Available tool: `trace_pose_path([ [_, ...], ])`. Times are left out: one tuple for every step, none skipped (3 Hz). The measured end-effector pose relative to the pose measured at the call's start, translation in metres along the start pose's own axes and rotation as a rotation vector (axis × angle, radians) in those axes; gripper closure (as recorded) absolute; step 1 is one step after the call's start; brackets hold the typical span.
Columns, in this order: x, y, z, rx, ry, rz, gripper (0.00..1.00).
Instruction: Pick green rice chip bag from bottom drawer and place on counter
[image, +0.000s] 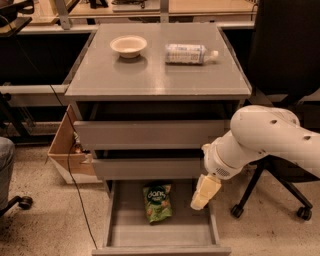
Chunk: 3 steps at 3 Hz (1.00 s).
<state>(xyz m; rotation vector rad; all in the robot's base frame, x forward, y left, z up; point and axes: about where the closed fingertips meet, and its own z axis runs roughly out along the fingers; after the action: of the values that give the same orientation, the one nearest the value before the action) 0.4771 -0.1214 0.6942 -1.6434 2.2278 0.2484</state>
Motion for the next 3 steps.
trace_pose_path([
  [0.0, 0.0, 0.0, 0.0, 0.0, 0.0, 0.0],
  [-0.001, -0.001, 0.027, 0.003, -0.032, 0.018, 0.0],
  [-0.003, -0.011, 0.08, -0.003, -0.086, 0.05, 0.0],
])
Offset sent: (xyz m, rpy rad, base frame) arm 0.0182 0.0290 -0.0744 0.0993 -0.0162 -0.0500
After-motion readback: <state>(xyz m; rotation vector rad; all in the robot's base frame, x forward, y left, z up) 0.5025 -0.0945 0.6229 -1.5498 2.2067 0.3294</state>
